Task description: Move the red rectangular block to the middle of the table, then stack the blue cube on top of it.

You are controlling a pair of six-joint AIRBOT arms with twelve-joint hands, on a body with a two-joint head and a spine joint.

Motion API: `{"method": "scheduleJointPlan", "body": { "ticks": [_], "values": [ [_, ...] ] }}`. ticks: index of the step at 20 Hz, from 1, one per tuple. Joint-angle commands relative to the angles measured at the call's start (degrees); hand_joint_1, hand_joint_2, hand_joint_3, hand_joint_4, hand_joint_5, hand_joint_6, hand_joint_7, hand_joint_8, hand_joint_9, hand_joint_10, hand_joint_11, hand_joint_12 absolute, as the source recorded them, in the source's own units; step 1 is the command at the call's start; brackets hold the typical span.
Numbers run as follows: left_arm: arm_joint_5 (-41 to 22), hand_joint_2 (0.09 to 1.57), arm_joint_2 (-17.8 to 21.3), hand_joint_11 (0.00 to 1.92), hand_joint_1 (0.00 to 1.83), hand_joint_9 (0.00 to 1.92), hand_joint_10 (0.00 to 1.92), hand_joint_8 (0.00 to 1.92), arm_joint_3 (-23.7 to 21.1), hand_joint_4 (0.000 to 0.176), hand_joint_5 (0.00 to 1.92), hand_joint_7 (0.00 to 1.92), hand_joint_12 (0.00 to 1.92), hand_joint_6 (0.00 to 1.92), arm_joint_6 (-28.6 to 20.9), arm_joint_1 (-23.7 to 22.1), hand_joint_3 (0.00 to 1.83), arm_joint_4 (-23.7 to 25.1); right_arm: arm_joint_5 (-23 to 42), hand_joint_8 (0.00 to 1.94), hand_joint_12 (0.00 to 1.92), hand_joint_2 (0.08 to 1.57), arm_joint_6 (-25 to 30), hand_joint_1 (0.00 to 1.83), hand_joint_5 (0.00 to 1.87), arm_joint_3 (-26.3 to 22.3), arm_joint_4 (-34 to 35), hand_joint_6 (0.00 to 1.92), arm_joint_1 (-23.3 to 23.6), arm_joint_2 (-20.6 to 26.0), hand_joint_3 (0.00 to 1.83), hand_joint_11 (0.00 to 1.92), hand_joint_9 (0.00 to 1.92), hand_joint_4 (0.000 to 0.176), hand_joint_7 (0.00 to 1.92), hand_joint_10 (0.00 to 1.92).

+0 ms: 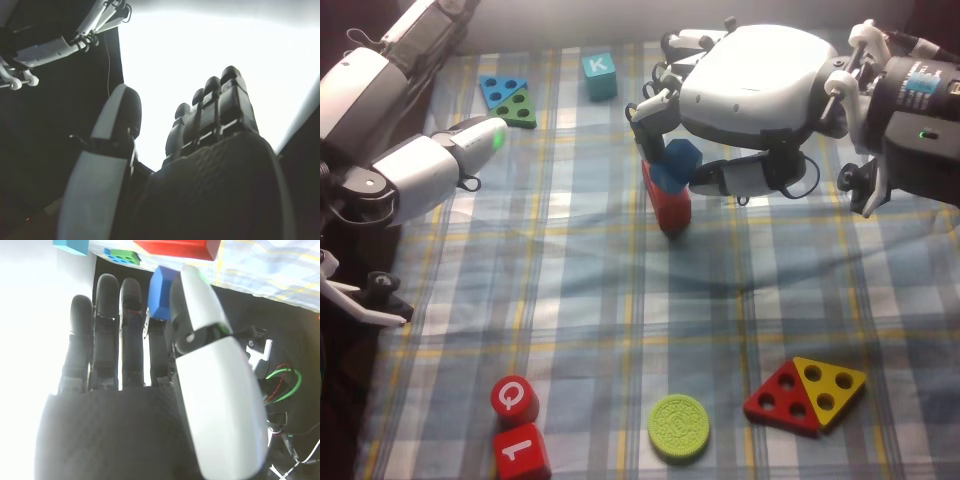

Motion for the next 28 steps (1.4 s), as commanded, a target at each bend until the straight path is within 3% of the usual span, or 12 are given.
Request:
{"method": "scheduleJointPlan", "body": {
  "ticks": [1,6,7,8,11,16,17,18,20,23,26,28],
  "values": [
    [-7.43,1.4,-0.51,0.0,1.1,0.0,0.0,0.0,0.04,0.093,0.02,0.0,0.0,0.0,-0.43,-0.34,0.0,1.24,6.3,1.36,1.51,1.24,0.03,1.14,0.8,0.03,0.38,1.34,0.89,-0.27,0.0,0.0,0.42,0.0,0.69,0.92],
    [-7.43,1.4,-0.57,0.0,1.1,0.0,0.0,0.0,0.22,0.071,0.03,0.0,0.0,0.0,-0.77,-0.17,0.0,1.15,6.21,1.42,1.76,1.23,0.03,1.16,0.75,0.16,0.37,1.21,0.88,-0.77,0.0,0.01,0.42,0.0,0.79,1.2],
    [-7.43,1.4,-0.57,0.0,1.08,0.0,0.0,0.0,0.23,0.072,0.04,0.0,0.0,0.0,-0.79,-0.17,0.0,1.15,6.21,0.95,1.78,1.26,0.03,0.96,0.69,0.15,0.36,1.38,0.88,-0.77,0.0,0.01,0.36,0.077,0.62,1.16],
    [-7.44,1.39,-0.6,0.0,1.09,0.0,0.0,0.0,0.24,0.072,0.04,0.0,0.0,0.0,-0.82,-0.13,0.0,1.14,6.21,0.6,1.68,1.2,0.08,0.89,0.5,0.04,0.36,0.84,0.88,-0.76,0.0,0.0,0.33,0.021,0.59,0.99],
    [-7.43,1.39,-0.63,0.0,1.1,0.0,0.0,0.0,0.21,0.08,0.03,0.0,0.0,0.0,-0.82,-0.09,0.0,1.12,6.22,0.02,1.12,1.09,0.08,0.77,0.11,-0.91,0.2,0.08,0.88,-0.74,0.0,0.0,0.16,0.075,0.2,0.29],
    [-7.55,1.37,-0.56,0.0,1.1,0.0,0.0,0.0,0.04,0.069,0.04,0.0,0.0,0.0,-0.82,0.2,0.0,0.78,6.72,0.0,0.11,0.98,0.08,0.73,0.0,-4.25,-1.13,0.0,1.07,3.12,0.0,0.0,0.0,0.175,0.0,0.0],
    [-7.62,1.36,-0.52,0.0,1.12,0.0,0.0,0.0,-0.02,0.062,0.05,0.0,0.0,0.01,-0.82,0.24,0.0,0.76,6.99,0.0,0.11,0.97,0.08,0.73,0.0,-4.78,-1.15,0.0,1.24,4.07,0.0,0.0,0.0,0.176,0.0,0.0],
    [-7.68,1.36,-0.46,0.0,1.11,0.0,0.0,0.0,-0.11,0.055,0.05,0.0,0.0,0.0,-0.82,0.29,0.0,0.75,7.68,0.0,0.81,0.99,0.08,0.73,0.0,-5.69,-1.15,0.0,1.46,5.61,0.0,0.0,0.02,0.176,0.0,0.02],
    [-7.83,1.35,-0.3,0.0,1.13,0.0,0.0,0.0,-0.29,0.059,0.05,0.0,0.0,0.01,-0.82,0.4,0.0,0.75,9.8,0.0,0.82,0.98,0.08,0.94,0.0,-7.56,-1.13,0.0,1.61,8.72,0.0,0.0,0.0,0.019,0.0,0.0],
    [-8.12,1.35,-0.1,0.0,1.14,0.0,0.0,0.0,-0.42,0.055,0.06,0.0,0.0,0.01,-0.82,0.64,0.0,0.75,13.31,0.0,0.01,1.02,0.09,0.8,0.0,-9.45,-0.36,0.0,1.62,12.3,0.01,0.0,0.0,0.098,0.0,0.0],
    [-8.21,1.37,0.05,0.0,1.0,0.0,0.0,0.0,-0.33,0.065,0.04,0.0,0.0,0.0,-0.82,1.0,0.0,0.47,14.17,0.0,0.0,1.06,0.09,0.62,0.0,-9.45,-0.01,0.0,2.81,13.87,0.02,0.0,0.0,0.067,0.0,0.0],
    [-7.86,1.38,0.1,0.0,0.94,0.0,0.0,0.0,-0.18,0.091,0.02,0.0,0.0,0.0,-0.82,1.04,0.01,0.5,14.74,0.0,0.0,1.11,0.09,0.4,0.0,-9.61,-0.02,0.0,4.51,15.43,0.03,0.0,0.0,0.155,0.0,0.0]
  ]
}}
